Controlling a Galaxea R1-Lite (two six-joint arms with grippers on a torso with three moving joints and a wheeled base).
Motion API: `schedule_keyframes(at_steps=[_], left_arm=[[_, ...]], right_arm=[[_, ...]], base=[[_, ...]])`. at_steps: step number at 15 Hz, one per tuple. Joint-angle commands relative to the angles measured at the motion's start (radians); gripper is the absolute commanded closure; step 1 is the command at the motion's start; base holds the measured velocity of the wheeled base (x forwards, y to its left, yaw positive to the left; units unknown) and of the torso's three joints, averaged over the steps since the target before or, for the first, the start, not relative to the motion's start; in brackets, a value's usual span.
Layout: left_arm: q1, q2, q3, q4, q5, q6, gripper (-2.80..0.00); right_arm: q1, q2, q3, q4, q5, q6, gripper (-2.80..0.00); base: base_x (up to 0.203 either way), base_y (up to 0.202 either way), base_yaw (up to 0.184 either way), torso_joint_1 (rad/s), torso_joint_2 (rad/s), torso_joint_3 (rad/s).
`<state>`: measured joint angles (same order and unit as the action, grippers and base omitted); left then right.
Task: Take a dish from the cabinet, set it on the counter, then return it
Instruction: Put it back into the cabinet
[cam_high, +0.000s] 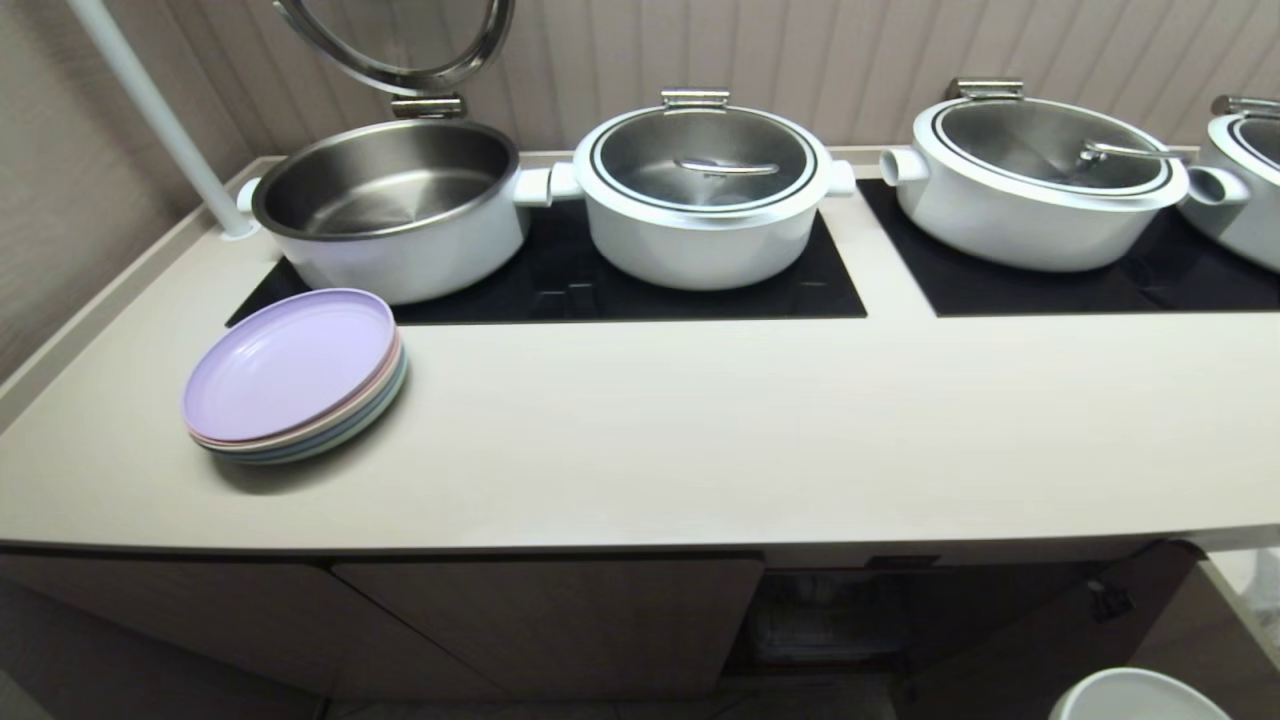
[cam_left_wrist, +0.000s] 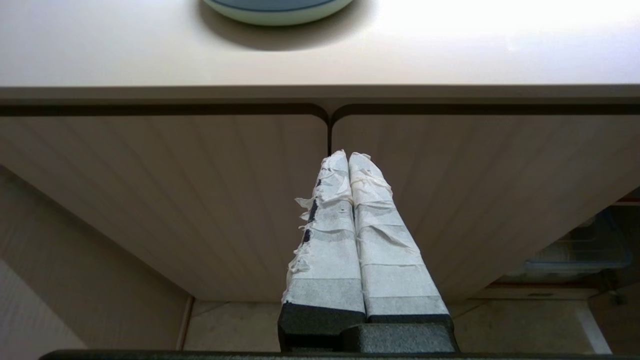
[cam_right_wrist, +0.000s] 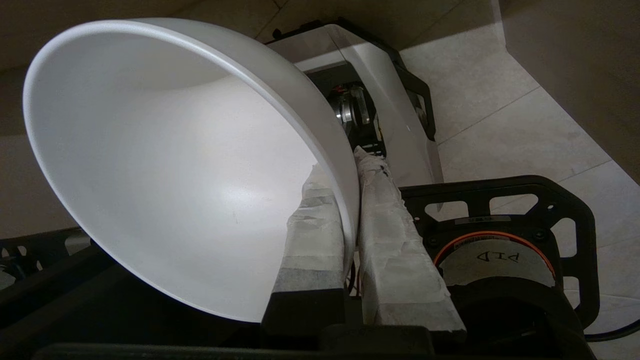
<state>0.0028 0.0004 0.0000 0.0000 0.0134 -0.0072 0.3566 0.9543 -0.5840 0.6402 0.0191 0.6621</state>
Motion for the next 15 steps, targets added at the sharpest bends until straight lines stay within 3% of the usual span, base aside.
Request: schedule_keyframes(at_steps=[1, 15], left_arm=[[0.000, 0.000, 0.000, 0.000, 0.000, 0.000, 0.00], [0.000, 0.000, 0.000, 0.002, 0.000, 0.000, 0.00]], right_arm=[[0.017, 0.003, 0.000, 0.003, 0.001, 0.016, 0.00], [0.018, 0.003, -0.002, 0.003, 0.001, 0.016, 0.00]], base=[[0.000, 0.000, 0.000, -0.149, 0.31, 0.163], [0.000, 0.000, 0.000, -0.152, 0.33, 0.173]])
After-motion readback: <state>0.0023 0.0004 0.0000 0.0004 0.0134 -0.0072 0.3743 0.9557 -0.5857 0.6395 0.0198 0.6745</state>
